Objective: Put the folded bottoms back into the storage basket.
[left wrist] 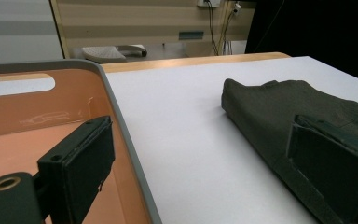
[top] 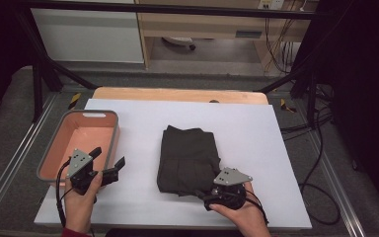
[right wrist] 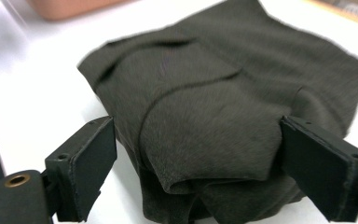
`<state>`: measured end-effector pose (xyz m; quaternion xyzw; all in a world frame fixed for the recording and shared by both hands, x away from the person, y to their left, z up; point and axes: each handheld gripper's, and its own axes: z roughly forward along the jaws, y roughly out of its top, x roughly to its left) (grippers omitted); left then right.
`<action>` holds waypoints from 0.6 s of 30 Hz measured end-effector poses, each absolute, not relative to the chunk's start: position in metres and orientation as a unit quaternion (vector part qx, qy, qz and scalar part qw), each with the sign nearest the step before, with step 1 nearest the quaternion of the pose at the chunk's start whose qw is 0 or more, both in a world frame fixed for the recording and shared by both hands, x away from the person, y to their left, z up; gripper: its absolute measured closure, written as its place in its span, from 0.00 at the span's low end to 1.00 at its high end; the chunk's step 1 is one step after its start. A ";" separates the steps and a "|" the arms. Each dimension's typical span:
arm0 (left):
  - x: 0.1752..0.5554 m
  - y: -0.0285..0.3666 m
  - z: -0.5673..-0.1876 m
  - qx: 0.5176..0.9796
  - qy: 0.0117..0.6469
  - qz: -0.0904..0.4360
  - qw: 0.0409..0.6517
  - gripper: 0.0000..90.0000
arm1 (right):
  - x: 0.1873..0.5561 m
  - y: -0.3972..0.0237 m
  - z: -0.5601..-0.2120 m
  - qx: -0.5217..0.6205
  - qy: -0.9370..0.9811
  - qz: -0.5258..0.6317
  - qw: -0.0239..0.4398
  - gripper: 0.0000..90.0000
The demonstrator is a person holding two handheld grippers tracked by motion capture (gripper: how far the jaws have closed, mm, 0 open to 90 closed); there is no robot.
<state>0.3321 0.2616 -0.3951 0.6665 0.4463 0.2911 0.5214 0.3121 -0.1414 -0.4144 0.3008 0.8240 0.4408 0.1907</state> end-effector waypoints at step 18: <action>0.332 0.259 -0.395 0.670 0.442 0.291 0.521 0.09 | 0.311 -0.134 -0.450 0.282 0.852 0.384 0.216 0.45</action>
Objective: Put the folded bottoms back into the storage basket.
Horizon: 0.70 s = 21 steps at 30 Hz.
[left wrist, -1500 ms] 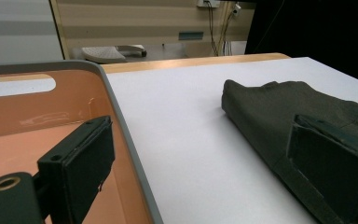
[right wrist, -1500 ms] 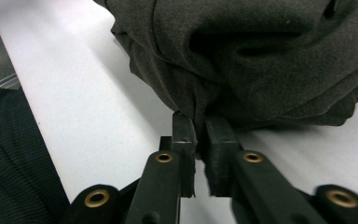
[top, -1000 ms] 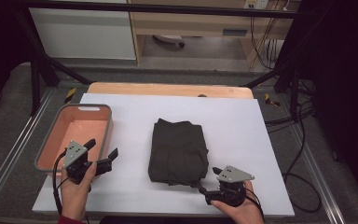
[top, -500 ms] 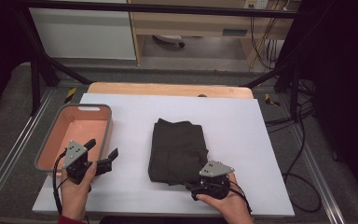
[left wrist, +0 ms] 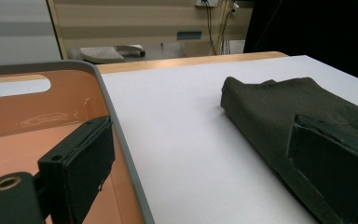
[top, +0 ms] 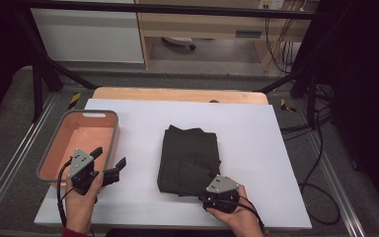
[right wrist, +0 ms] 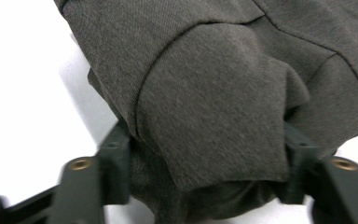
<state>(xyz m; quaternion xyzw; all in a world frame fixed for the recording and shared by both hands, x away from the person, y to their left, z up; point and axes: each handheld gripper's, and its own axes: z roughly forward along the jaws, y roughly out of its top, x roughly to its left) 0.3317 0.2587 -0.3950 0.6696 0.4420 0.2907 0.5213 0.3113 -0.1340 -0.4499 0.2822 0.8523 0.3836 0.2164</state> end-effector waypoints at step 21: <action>0.346 0.200 -0.394 0.705 0.398 0.278 0.518 0.09 | 0.285 -0.154 -0.438 0.278 0.852 0.410 0.169 0.70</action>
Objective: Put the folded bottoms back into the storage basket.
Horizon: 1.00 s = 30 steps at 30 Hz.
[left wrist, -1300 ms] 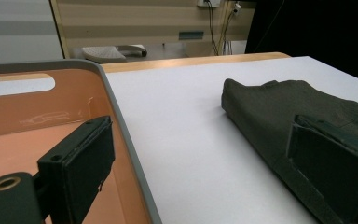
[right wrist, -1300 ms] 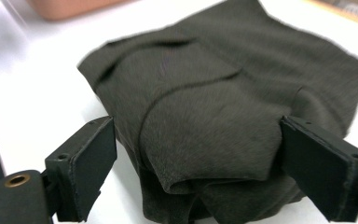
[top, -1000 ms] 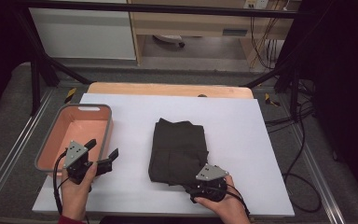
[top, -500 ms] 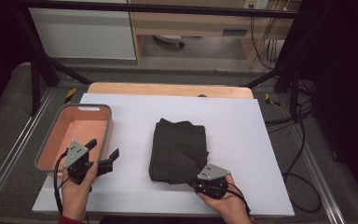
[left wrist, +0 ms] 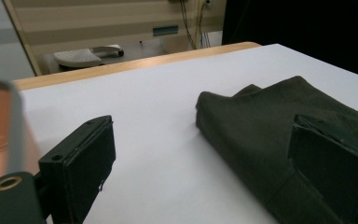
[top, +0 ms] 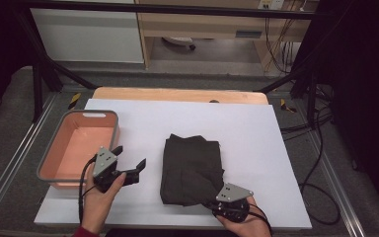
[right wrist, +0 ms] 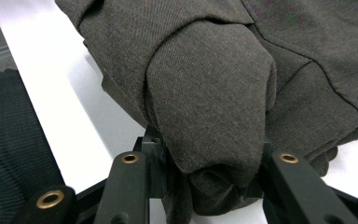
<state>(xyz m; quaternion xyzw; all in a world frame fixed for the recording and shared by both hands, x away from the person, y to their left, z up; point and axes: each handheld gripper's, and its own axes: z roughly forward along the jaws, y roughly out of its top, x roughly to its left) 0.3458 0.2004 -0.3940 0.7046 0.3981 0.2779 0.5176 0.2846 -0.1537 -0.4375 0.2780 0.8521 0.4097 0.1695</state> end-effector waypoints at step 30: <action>0.459 0.105 -0.451 0.786 0.428 0.122 0.430 0.35 | 0.287 -0.153 -0.443 0.272 0.855 0.411 0.163 0.67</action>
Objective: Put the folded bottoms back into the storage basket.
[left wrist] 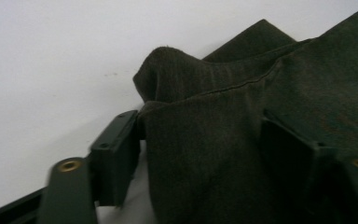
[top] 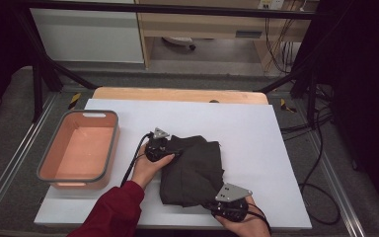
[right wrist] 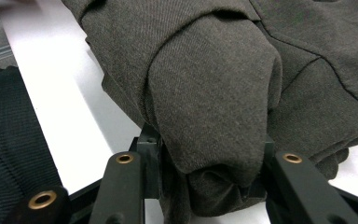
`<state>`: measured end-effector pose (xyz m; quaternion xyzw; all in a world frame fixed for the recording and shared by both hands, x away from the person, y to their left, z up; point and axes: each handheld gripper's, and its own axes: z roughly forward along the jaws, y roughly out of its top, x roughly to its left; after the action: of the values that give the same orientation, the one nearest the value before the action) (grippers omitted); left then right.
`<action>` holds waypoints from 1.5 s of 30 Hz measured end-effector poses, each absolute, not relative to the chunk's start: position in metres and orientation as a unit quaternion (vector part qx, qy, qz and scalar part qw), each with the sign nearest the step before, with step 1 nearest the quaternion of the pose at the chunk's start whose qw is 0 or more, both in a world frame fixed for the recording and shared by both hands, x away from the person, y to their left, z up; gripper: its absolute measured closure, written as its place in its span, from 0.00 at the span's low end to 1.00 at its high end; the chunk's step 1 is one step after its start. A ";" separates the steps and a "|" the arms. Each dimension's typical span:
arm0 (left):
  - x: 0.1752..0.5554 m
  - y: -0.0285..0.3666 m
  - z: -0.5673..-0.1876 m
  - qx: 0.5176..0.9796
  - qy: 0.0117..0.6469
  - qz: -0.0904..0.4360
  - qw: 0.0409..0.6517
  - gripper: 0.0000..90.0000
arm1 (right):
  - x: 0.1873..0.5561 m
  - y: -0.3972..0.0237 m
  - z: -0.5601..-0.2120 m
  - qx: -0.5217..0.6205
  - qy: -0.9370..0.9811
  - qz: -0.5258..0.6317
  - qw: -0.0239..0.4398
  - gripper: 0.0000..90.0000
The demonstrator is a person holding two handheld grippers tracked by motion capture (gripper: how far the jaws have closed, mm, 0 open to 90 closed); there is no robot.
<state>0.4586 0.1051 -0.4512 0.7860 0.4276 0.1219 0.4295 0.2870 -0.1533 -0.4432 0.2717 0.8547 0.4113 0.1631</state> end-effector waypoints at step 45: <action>0.460 0.163 -0.307 0.718 0.406 0.191 0.532 0.93 | 0.333 -0.091 -0.359 0.252 0.822 0.478 0.179 0.72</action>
<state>0.4601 0.1634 -0.3074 0.7179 0.4059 0.1905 0.5324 0.3332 -0.0907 -0.3595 0.2516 0.8222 0.4780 0.1792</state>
